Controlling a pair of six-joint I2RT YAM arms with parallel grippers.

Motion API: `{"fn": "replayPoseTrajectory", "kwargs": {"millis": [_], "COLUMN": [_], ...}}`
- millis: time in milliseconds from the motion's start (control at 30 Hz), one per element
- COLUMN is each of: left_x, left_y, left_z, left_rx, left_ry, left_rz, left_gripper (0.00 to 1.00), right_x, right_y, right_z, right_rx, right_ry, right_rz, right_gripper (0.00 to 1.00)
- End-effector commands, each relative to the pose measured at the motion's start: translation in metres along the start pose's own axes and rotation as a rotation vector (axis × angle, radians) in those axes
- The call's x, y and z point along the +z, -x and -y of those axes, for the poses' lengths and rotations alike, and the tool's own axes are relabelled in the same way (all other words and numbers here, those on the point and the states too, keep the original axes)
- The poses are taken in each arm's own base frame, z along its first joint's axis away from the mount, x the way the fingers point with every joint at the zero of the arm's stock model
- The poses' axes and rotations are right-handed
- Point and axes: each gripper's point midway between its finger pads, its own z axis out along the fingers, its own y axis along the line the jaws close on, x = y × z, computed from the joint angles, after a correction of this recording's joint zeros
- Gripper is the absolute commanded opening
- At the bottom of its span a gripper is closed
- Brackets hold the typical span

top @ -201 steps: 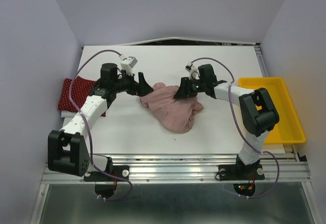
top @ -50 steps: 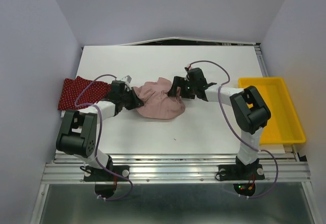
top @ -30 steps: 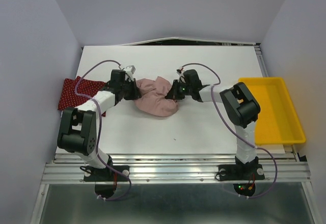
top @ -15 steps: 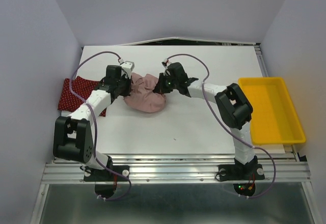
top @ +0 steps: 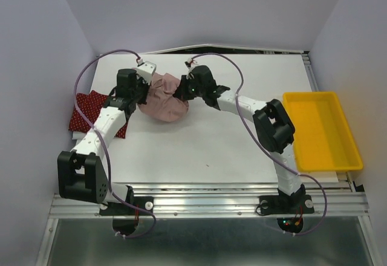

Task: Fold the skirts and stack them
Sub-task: Neatly place the folded skirt to the corner

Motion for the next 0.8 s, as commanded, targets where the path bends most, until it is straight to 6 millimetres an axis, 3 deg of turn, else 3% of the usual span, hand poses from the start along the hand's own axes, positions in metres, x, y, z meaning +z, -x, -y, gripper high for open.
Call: {"fn": "replayPoseTrajectory", "kwargs": {"millis": [0,200,333,433,633,733,767], "left_x": [-0.031,-0.062,-0.08,-0.095,-0.118,-0.118,-0.116], "left_y": [0.064,0.086,0.083,0.066,0.035,0.003,-0.007], "left_z": [-0.048,-0.095,-0.136,-0.172,-0.196,-0.208,-0.211], "left_rx": [0.035,0.057,0.051,0.026,0.052,0.053,0.061], "left_ry": [0.136,0.251,0.336,0.404,0.479,0.506,0.51], "left_rz": [0.187,0.252,0.257,0.228,0.196,0.132,0.107], "left_gripper": [0.0,0.0,0.0,0.0,0.0,0.0,0.0], "right_x": [0.009,0.031,0.049,0.063,0.08,0.094,0.105], "right_y": [0.064,0.078,0.073,0.065,0.039,0.013,-0.006], "right_z": [-0.051,-0.112,-0.148,-0.172,-0.208,-0.213,-0.213], "right_rx": [-0.086,-0.11,-0.129,-0.129,-0.172,-0.181,-0.188], "right_ry": [0.102,0.219,0.28,0.327,0.404,0.433,0.435], "right_rz": [0.213,0.302,0.349,0.371,0.415,0.404,0.385], "right_gripper": [0.01,0.01,0.01,0.01,0.01,0.01,0.01]}}
